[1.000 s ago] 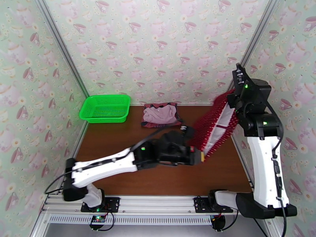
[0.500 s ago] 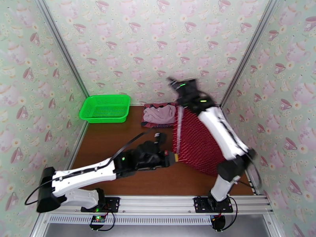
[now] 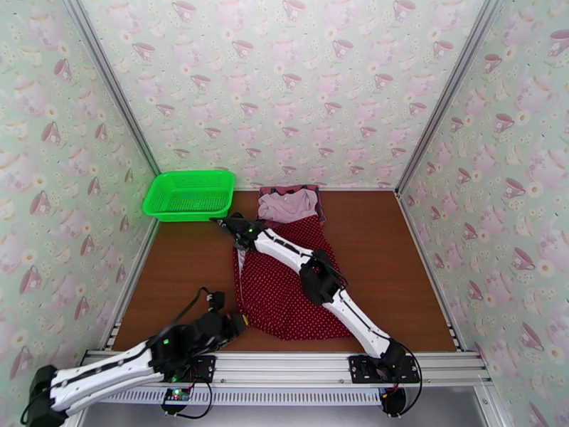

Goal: Fold and stack the mixed laundry pile

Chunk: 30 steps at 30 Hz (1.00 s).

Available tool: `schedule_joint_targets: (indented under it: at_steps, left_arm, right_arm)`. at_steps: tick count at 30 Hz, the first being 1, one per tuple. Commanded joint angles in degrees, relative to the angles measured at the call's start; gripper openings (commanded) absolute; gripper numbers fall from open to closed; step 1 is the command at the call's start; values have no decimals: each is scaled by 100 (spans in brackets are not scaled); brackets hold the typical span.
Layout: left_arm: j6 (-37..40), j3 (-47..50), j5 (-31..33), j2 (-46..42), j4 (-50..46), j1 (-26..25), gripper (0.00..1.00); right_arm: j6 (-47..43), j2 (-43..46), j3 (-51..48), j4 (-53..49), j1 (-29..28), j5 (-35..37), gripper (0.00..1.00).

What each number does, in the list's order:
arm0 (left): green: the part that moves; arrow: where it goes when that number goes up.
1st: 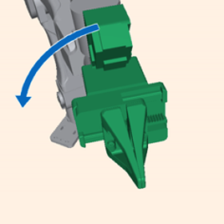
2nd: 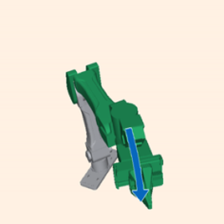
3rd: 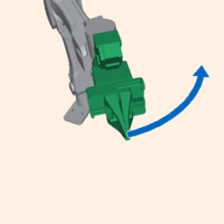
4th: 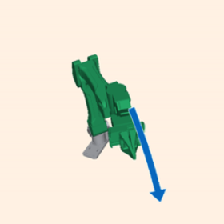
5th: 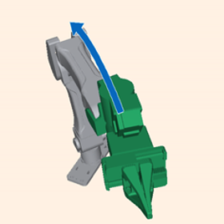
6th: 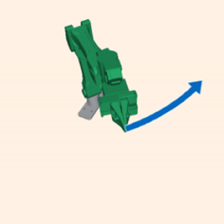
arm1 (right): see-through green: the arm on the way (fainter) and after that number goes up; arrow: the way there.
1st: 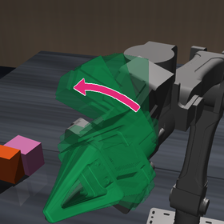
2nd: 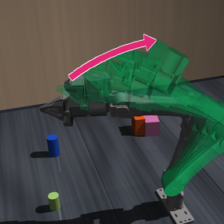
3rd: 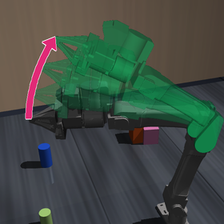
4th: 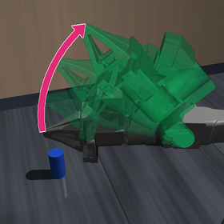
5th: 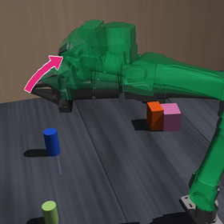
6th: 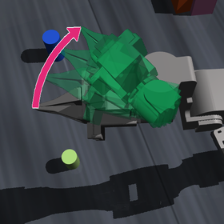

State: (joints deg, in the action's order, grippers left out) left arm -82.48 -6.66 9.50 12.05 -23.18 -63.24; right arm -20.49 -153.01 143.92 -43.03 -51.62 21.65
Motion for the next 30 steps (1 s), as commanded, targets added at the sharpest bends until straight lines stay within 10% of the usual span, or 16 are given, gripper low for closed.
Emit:
schedule_joint_targets:
  at_steps: [1,9,14,17,23,30]
  left_arm:
    - [-484,301,355,-996,-2477,3,0]
    - [-445,214,463,154,-1661,77,2]
    - [-360,-382,933,22,-2583,80,58]
    - [-277,-651,1148,-56,-2914,93,71]
    - [-274,-857,1251,-4,-3130,110,65]
    - [-190,-1488,1512,263,-3721,110,34]
  right_arm:
    - [656,544,97,294,187,-95,68]
    - [1003,2487,-1512,626,397,-1085,100]
    - [1425,3218,-2135,634,744,-2348,100]
    - [1544,3223,-2212,559,870,-2915,100]
    - [2087,2130,-1479,321,815,-3213,100]
    - [2657,431,-78,139,427,-3416,100]
